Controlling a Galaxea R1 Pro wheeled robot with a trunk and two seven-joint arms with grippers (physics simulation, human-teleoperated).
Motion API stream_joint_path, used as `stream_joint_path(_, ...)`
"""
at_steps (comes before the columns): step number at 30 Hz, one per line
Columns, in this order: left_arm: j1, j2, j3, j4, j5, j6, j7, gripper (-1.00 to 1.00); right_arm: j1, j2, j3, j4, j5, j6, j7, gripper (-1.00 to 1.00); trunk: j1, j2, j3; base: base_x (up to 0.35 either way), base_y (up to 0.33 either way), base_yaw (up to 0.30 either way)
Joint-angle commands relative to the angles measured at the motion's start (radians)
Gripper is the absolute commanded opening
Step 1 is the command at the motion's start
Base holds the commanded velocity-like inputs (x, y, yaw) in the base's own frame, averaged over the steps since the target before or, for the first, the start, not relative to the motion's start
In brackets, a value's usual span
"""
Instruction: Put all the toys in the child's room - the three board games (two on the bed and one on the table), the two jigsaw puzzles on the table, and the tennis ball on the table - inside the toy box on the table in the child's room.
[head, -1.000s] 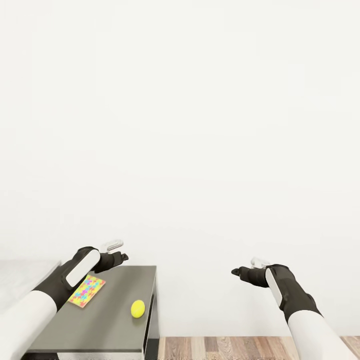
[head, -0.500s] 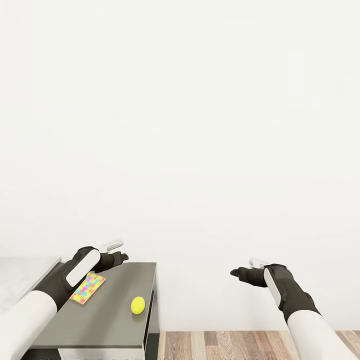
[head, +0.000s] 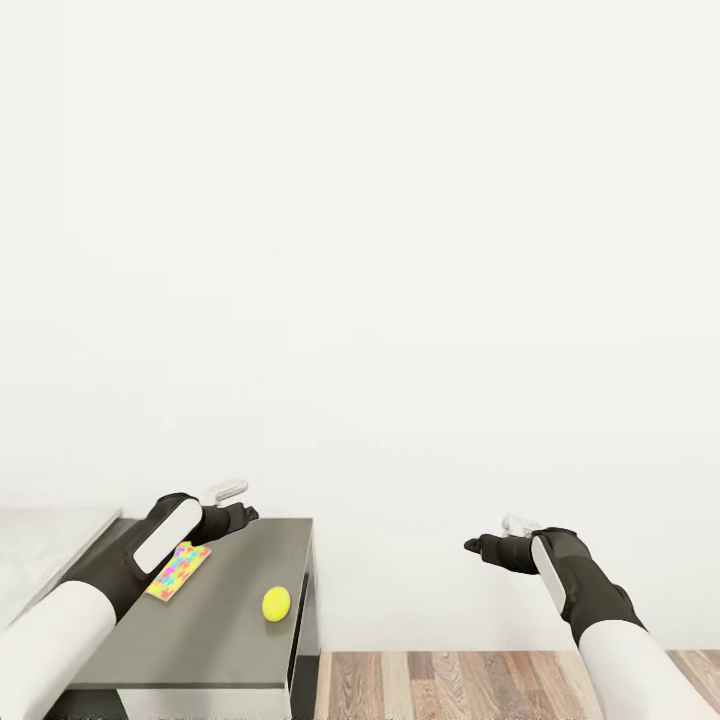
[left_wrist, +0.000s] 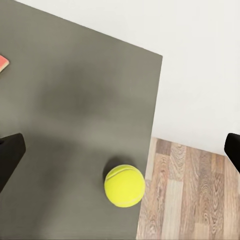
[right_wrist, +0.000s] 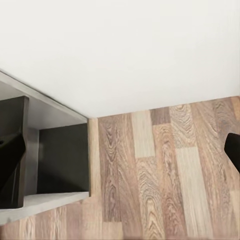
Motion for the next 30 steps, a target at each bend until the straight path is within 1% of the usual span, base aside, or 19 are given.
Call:
stream_joint_path(1, -0.001, 0.000, -0.005, -0.002, 0.010, -0.001, 0.010, 1.00, 0.000, 0.000, -0.002, -0.001, -0.002, 0.005, 0.002, 1.00, 0.000, -0.001, -0.002, 0.000, 0.000, 0.000)
stream_joint_path(3, -0.001, -0.006, -0.005, -0.001, 0.010, -0.001, 0.010, 1.00, 0.000, 0.000, -0.002, -0.001, -0.002, 0.005, 0.003, 1.00, 0.000, -0.001, -0.006, 0.000, 0.000, 0.000)
stream_joint_path(5, -0.001, -0.024, -0.007, 0.000, 0.006, -0.002, 0.010, 1.00, 0.000, 0.000, -0.002, -0.001, -0.002, 0.005, 0.004, 1.00, 0.000, -0.001, -0.009, 0.000, 0.000, 0.000)
stream_joint_path(6, -0.001, -0.030, -0.007, 0.000, 0.000, -0.003, 0.010, 1.00, 0.000, 0.000, -0.002, -0.001, -0.002, 0.005, 0.004, 1.00, 0.000, -0.001, -0.011, 0.000, 0.000, 0.000)
stream_joint_path(7, -0.001, -0.041, -0.008, 0.001, -0.019, -0.003, 0.010, 1.00, 0.000, 0.000, -0.002, -0.001, -0.002, 0.005, 0.005, 1.00, 0.000, -0.001, -0.012, 0.000, 0.000, 0.000)
stream_joint_path(8, -0.001, -0.052, -0.008, 0.002, -0.047, -0.004, 0.010, 1.00, 0.000, 0.000, -0.002, -0.001, -0.002, 0.005, 0.005, 1.00, 0.000, -0.001, -0.014, 0.000, 0.000, 0.000)
stream_joint_path(9, -0.001, -0.060, -0.007, 0.003, -0.080, -0.005, 0.010, 1.00, 0.000, 0.000, -0.002, -0.001, -0.003, 0.005, 0.005, 1.00, 0.000, -0.001, -0.016, 0.000, 0.000, 0.000)
stream_joint_path(10, -0.001, -0.063, -0.007, 0.003, -0.098, -0.005, 0.010, 1.00, 0.000, -0.001, -0.003, -0.001, -0.004, 0.005, 0.006, 1.00, 0.000, -0.001, -0.017, 0.000, 0.000, 0.000)
stream_joint_path(11, -0.001, -0.071, -0.005, 0.004, -0.130, -0.006, 0.009, 1.00, 0.000, -0.001, -0.003, -0.002, -0.006, 0.005, 0.006, 1.00, 0.000, -0.001, -0.019, 0.000, 0.000, 0.000)
stream_joint_path(12, -0.001, -0.079, -0.005, 0.004, -0.155, -0.006, 0.008, 1.00, 0.000, -0.001, -0.003, -0.002, -0.008, 0.005, 0.007, 1.00, 0.000, -0.001, -0.020, 0.000, 0.000, 0.000)
stream_joint_path(13, -0.001, -0.086, -0.004, 0.004, -0.171, -0.007, 0.007, 1.00, 0.000, -0.001, -0.004, -0.002, -0.009, 0.005, 0.007, 1.00, 0.000, -0.001, -0.022, 0.000, 0.000, 0.000)
stream_joint_path(16, -0.001, -0.094, -0.002, 0.005, -0.190, -0.007, 0.007, 1.00, 0.000, -0.001, -0.004, -0.002, -0.011, 0.005, 0.007, 1.00, 0.000, -0.001, -0.027, 0.000, 0.000, 0.000)
stream_joint_path(18, -0.001, -0.092, -0.001, 0.005, -0.195, -0.007, 0.005, 1.00, 0.000, 0.000, -0.004, -0.002, -0.011, 0.005, 0.007, 1.00, 0.000, -0.001, -0.030, 0.000, 0.000, 0.000)
stream_joint_path(23, -0.001, -0.085, 0.001, 0.006, -0.198, -0.009, -0.002, 1.00, 0.000, 0.000, -0.004, -0.002, -0.011, 0.005, 0.006, 1.00, 0.000, -0.001, -0.039, 0.000, 0.000, 0.000)
stream_joint_path(30, -0.001, -0.085, 0.003, 0.006, -0.196, -0.008, -0.002, 1.00, 0.000, -0.001, -0.004, -0.002, -0.011, 0.005, 0.006, 1.00, 0.000, -0.001, -0.050, 0.000, 0.000, 0.000)
